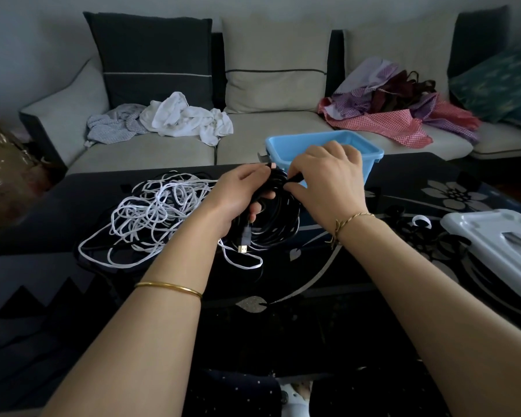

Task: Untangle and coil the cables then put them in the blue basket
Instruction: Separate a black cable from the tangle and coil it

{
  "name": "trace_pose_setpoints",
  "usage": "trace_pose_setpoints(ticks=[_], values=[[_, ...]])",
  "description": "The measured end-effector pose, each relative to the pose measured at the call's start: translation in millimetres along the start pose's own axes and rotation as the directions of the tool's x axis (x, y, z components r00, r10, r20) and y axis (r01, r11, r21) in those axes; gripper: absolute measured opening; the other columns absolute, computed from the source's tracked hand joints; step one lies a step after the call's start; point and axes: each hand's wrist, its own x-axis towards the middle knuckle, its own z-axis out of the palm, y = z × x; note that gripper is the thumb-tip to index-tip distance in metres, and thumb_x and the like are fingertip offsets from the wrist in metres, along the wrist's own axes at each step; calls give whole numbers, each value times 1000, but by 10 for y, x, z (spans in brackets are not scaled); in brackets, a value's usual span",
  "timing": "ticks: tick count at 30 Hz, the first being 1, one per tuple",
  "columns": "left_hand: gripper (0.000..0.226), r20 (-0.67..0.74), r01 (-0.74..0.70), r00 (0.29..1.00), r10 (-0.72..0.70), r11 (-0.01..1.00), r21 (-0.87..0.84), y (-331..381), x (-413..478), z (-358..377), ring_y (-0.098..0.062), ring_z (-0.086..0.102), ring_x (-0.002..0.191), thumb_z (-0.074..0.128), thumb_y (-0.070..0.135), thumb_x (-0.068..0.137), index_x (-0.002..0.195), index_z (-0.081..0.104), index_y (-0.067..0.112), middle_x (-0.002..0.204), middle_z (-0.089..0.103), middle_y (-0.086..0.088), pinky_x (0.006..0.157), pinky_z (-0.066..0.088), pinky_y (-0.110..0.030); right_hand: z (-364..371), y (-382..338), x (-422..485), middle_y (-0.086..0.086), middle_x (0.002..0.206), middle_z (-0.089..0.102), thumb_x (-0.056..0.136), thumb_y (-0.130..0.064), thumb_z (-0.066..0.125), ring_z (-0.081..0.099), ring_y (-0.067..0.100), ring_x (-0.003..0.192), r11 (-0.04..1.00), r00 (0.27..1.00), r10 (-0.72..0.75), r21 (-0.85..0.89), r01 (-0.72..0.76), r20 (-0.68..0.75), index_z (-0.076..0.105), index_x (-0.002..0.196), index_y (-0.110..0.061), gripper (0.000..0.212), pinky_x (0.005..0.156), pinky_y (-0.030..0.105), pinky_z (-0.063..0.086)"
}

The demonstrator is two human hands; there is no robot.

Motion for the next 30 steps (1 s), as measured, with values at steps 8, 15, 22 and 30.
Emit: trace_pose_setpoints(ticks=[8, 15, 22, 30], values=[[16, 77, -23, 997, 19, 998, 59, 42, -47, -3, -10, 43, 42, 49, 27, 99, 100, 65, 28, 77, 65, -6, 45, 39, -24, -61, 15, 31, 4, 103, 70, 77, -8, 67, 61, 24, 96, 851, 989, -112, 523, 47, 95, 58, 79, -20, 16, 85, 38, 45], [22, 48, -14, 999, 10, 997, 81, 86, -71, 46, -10, 43, 44, 51, 36, 97, 94, 67, 22, 73, 68, 0, 43, 39, -22, 10, 57, 28, 4, 92, 70, 77, -12, 66, 63, 26, 85, 866, 997, -79, 496, 64, 9, 58, 80, -12, 8, 74, 46, 49], [36, -6, 46, 999, -46, 998, 44, 110, -89, 87, -11, 41, 41, 48, 44, 96, 90, 70, 16, 79, 74, -8, 43, 37, -23, 9, -28, 4, 8, 86, 68, 77, -17, 59, 62, 32, 80, 906, 993, -91, 407, 115, -78, 56, 79, -8, 10, 67, 45, 49], [29, -7, 122, 992, -122, 992, -31, 112, -72, 103, -11, 38, 38, 54, 40, 92, 85, 69, 16, 79, 73, -9, 45, 33, -24, 41, -47, -22, 8, 79, 68, 78, -15, 60, 62, 30, 73, 926, 980, -107, 341, 158, -166, 55, 76, -7, 9, 60, 43, 50]])
